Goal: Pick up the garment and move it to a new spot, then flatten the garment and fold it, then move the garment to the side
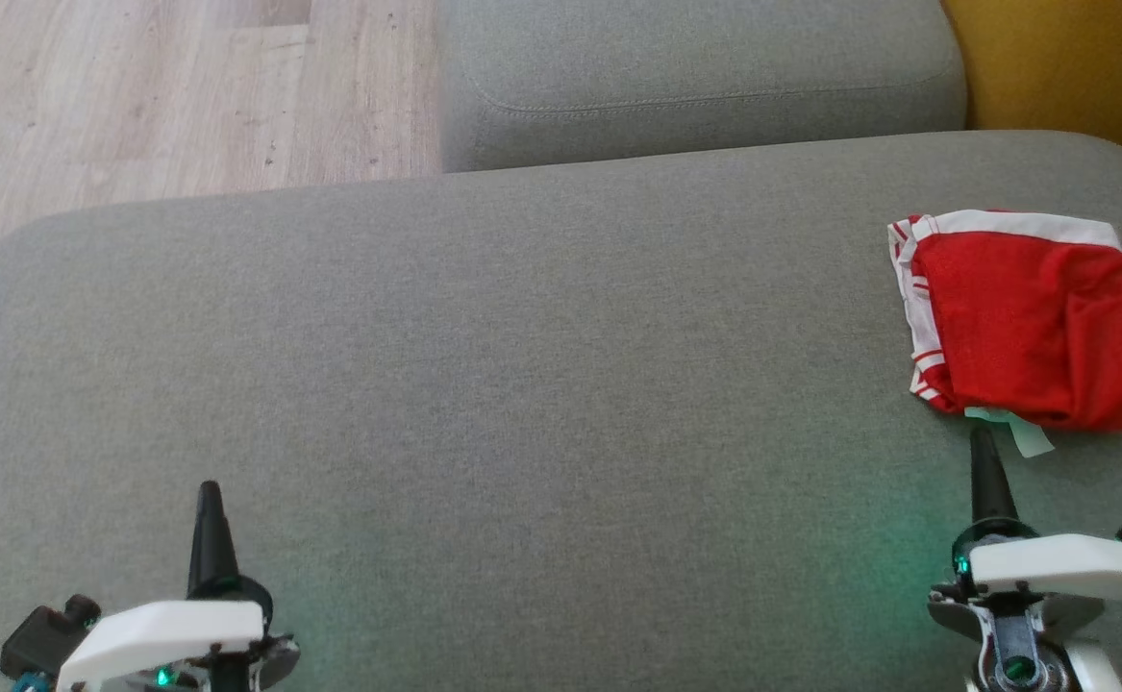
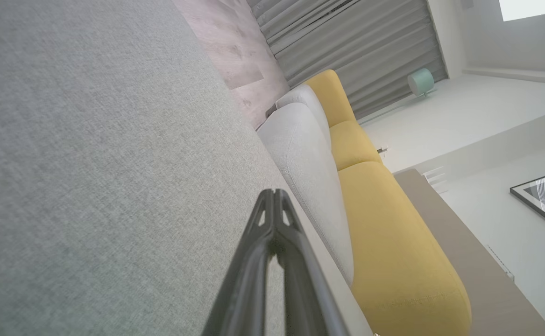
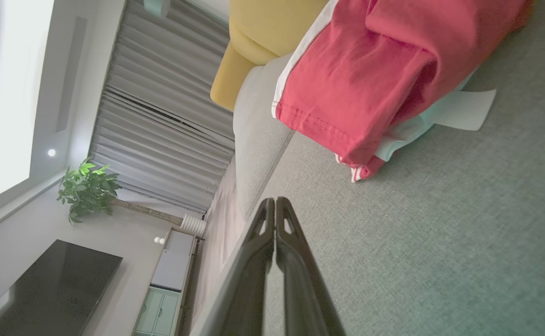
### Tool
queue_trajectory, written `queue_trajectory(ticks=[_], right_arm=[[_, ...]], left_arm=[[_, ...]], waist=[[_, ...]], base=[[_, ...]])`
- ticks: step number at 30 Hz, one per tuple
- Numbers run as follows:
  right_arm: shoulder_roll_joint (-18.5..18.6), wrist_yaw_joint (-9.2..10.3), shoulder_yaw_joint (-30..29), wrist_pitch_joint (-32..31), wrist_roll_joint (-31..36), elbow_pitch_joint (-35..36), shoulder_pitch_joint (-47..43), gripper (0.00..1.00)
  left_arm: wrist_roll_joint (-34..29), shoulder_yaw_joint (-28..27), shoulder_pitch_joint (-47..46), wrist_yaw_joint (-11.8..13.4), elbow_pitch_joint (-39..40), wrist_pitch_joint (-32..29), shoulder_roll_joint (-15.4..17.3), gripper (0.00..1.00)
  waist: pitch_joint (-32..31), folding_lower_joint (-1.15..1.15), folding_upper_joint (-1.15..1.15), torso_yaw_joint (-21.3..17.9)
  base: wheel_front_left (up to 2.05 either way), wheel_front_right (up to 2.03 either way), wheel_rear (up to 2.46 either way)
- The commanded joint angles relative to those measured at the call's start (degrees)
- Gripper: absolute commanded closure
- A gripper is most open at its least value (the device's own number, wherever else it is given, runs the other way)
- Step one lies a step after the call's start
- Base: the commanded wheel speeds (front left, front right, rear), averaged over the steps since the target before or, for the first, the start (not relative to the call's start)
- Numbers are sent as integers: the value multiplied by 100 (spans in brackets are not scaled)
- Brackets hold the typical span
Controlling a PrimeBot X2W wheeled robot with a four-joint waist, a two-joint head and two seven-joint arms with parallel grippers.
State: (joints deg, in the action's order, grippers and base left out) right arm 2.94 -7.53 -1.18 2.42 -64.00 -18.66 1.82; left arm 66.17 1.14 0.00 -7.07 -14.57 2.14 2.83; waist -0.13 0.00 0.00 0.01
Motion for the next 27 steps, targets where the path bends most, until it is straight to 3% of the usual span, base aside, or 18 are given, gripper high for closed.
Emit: queue_trajectory(ticks=[1, 27], right_arm=[[79, 2, 25, -47, -162, 228, 316, 100], [74, 3, -236, -483, -1736, 366, 379, 100]], left_arm=[[131, -196, -310, -26, 153, -35, 57, 100], [1581, -484, -484, -35, 96, -479, 56, 100]], waist=[[1, 0, 0, 0], [18, 0, 0, -1]], base=[[0, 0, 0], [0, 0, 0]])
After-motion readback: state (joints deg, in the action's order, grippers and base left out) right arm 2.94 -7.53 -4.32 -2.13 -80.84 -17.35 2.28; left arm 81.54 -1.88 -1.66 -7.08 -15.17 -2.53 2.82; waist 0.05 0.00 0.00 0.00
